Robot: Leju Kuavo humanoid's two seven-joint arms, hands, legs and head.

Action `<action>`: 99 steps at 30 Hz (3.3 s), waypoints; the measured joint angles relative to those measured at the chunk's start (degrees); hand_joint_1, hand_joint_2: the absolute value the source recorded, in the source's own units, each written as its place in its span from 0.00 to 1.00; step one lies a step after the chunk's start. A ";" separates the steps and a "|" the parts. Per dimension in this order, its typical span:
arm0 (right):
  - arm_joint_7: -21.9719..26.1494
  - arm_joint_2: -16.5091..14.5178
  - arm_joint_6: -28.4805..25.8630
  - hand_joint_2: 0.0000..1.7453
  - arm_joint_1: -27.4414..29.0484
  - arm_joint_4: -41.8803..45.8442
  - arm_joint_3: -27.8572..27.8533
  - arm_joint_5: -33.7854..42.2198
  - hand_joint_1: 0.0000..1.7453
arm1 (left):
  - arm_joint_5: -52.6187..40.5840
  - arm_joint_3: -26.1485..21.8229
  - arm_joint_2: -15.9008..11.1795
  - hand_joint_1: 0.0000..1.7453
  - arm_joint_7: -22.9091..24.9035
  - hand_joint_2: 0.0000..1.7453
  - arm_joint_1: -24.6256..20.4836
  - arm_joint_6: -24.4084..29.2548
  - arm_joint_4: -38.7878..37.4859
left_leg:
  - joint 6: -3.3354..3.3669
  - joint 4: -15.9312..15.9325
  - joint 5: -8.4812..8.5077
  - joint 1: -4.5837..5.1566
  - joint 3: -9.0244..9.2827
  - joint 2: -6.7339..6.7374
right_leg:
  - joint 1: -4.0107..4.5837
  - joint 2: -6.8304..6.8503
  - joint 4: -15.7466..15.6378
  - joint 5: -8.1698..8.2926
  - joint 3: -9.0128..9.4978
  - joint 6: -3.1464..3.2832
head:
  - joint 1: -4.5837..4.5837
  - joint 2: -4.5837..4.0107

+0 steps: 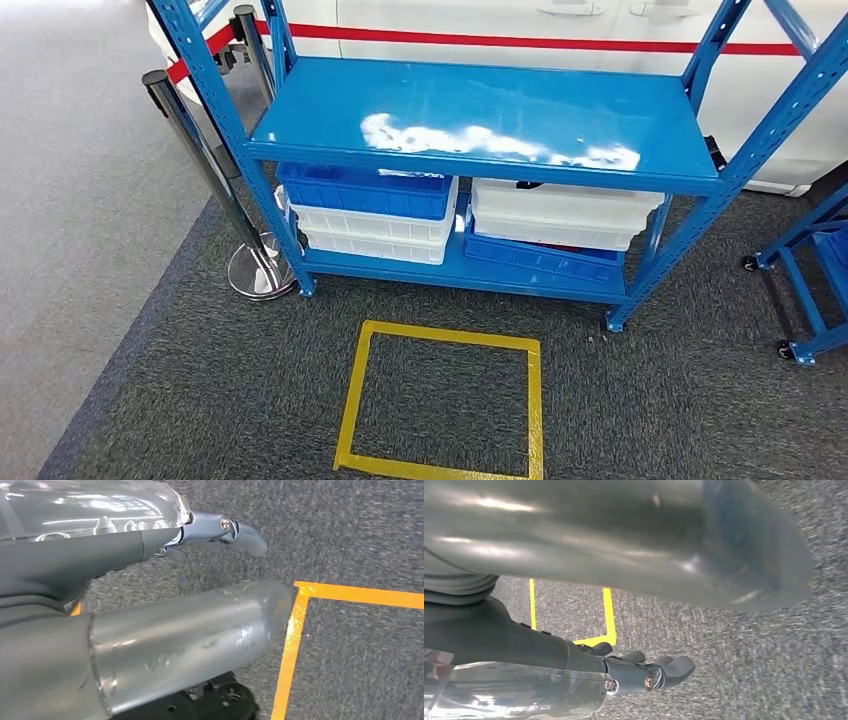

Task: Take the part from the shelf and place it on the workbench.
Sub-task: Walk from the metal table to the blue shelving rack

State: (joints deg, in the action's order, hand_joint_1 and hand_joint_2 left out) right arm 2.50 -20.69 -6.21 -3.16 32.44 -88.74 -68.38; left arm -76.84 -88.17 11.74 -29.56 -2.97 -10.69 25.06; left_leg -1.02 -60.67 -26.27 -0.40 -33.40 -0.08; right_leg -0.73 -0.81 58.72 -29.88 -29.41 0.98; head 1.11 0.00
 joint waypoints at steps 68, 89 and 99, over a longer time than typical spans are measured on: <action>1.31 0.52 0.96 0.25 0.19 0.14 0.10 2.95 0.00 | -0.02 0.95 1.58 0.00 1.60 0.00 0.69 -0.98 3.20 | 2.98 1.30 0.61 -0.18 -0.69 0.39 | 0.04 -0.16 5.72 -5.24 -1.24 -2.11 | -0.21 0.00; 1.57 0.71 -1.44 0.75 -0.24 -0.62 -0.02 3.96 0.00 | -0.85 0.92 2.01 0.00 1.73 0.00 0.95 -1.90 5.31 | -0.74 -8.80 -4.72 -0.71 -2.87 0.61 | -0.19 0.60 -0.36 1.76 -1.75 0.32 | -0.28 -0.01; 2.59 1.21 -1.36 0.00 -0.35 -1.83 0.58 4.12 0.00 | -1.07 0.91 2.38 0.00 2.08 0.00 0.82 -1.84 5.52 | 0.37 0.80 -1.94 -0.84 1.64 -0.18 | 0.20 -0.14 0.50 0.88 -1.83 -0.91 | -0.35 0.00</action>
State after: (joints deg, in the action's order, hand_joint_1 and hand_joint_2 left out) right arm 5.09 -19.48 -7.57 -3.50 30.61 -88.17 -64.26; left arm -77.91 -87.25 14.12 -27.48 -2.15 -12.53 30.58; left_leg -0.65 -59.87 -28.21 -1.24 -31.76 -0.26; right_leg -0.53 -0.95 59.22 -29.00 -31.25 0.07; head 0.76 0.00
